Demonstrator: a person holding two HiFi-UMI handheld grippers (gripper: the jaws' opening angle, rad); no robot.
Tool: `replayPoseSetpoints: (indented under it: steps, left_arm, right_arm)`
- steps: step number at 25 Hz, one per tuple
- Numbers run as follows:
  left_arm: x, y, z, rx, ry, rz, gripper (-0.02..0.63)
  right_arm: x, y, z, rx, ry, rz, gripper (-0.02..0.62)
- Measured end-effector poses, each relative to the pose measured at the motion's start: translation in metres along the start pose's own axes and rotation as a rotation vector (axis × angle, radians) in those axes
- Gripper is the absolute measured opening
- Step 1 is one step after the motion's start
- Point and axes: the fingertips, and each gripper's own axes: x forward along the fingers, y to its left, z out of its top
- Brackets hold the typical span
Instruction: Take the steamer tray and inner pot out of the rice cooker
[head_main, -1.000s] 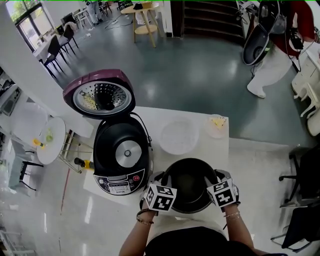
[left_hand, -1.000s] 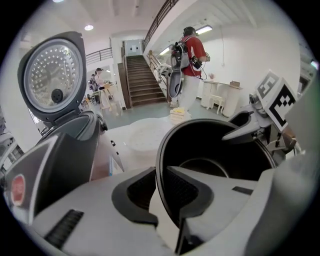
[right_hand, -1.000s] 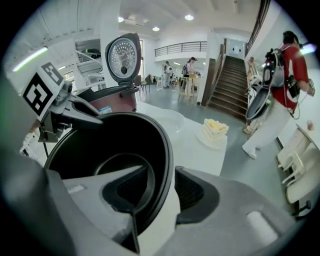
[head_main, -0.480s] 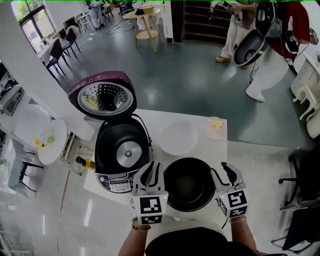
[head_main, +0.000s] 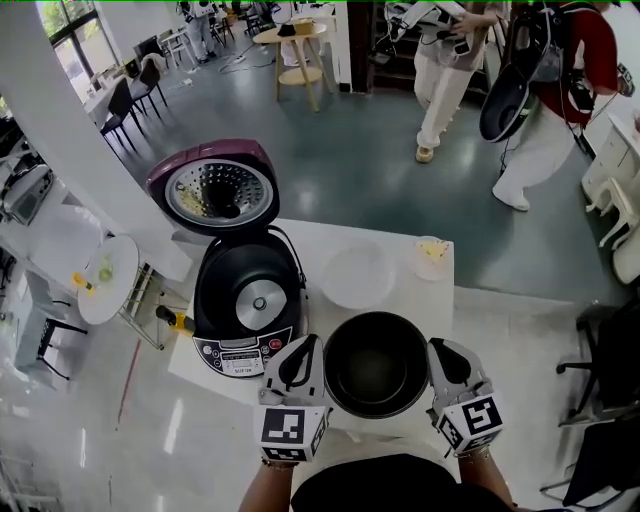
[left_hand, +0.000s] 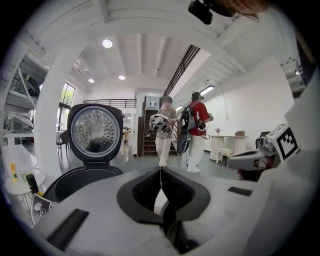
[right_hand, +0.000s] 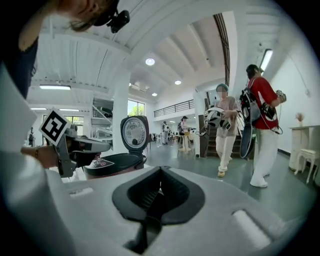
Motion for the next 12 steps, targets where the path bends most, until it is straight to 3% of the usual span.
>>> replayPoseSetpoints:
  steps: [7,12]
  left_arm:
    - [-0.009,0.000,0.004,0.000,-0.042,0.026,-0.002]
    - [-0.009,-0.010,0.000,-0.002,-0.036,0.002,-0.002]
  right_arm:
    - [-0.004,0.007,0.012,-0.010,-0.045,-0.009,0.002]
    - [-0.004,0.011,0.019,0.000,-0.071,0.005,0.002]
